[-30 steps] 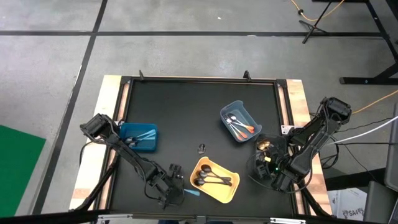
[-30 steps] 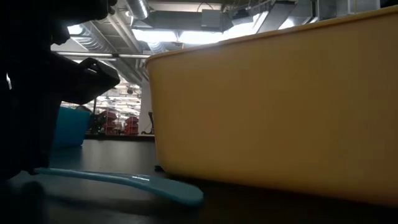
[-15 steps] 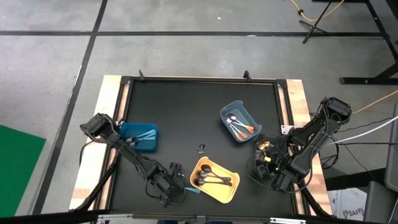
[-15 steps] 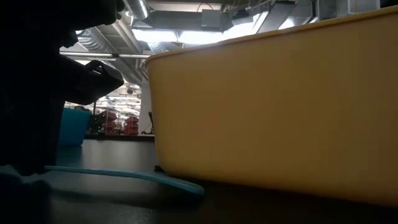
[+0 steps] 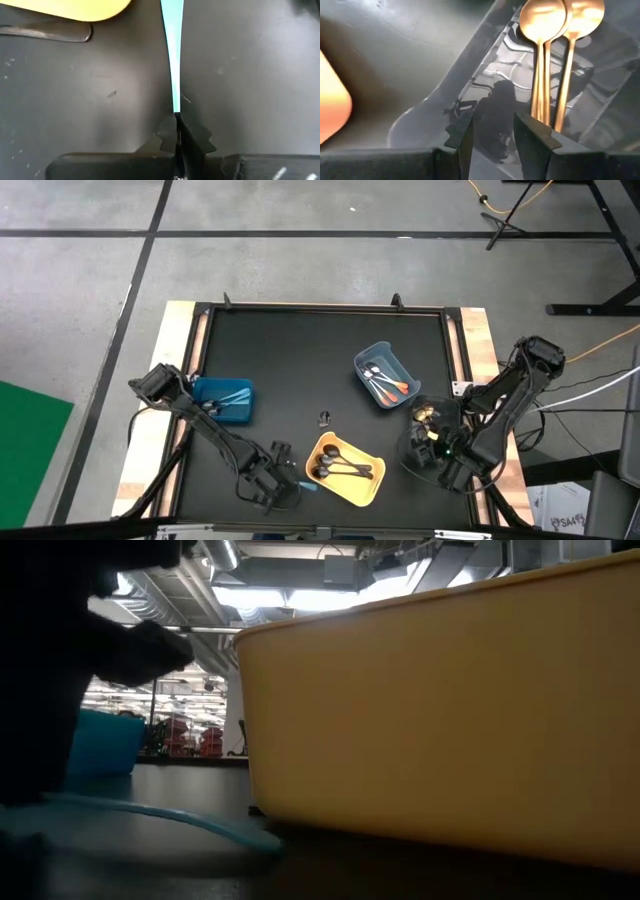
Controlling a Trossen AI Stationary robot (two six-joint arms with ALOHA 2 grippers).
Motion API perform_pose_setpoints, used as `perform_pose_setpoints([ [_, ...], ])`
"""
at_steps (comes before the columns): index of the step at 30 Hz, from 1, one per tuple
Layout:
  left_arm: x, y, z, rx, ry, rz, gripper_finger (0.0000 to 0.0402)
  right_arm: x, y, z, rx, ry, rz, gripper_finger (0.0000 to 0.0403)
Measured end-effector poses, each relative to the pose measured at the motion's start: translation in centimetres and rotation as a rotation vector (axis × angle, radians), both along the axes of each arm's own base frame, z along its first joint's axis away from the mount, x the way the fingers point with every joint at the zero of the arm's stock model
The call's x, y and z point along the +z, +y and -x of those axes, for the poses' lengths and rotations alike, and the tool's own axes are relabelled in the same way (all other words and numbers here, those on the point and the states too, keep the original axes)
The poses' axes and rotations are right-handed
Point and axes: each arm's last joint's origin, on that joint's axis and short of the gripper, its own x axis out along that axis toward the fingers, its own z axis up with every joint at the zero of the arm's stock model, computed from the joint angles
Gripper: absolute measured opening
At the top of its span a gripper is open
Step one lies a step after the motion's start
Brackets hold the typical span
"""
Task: Sort silverware by color (type)
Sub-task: Put the blue spoon into the blue bin
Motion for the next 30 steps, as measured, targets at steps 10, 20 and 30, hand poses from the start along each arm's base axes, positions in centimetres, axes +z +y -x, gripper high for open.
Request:
perform_pose_setpoints([
  [10, 3.6, -0.6, -0.8, 0.003, 0.049, -0.043, 0.0002, 1.7, 0.3, -0.2, 0.031, 0.011, 0.019, 0.0127],
  [20, 7.8, -1.7, -1.6, -0.040, 0.007, -0.039, 0.0002, 1.8, 0.4, -0.2, 0.042, 0.009, 0.016, 0.0127],
  [30, 13.0, -1.4, -2.3, -0.044, -0.081, -0.155, 0.0002, 1.8, 0.4, -0.2, 0.042, 0.009, 0.015, 0.0127],
])
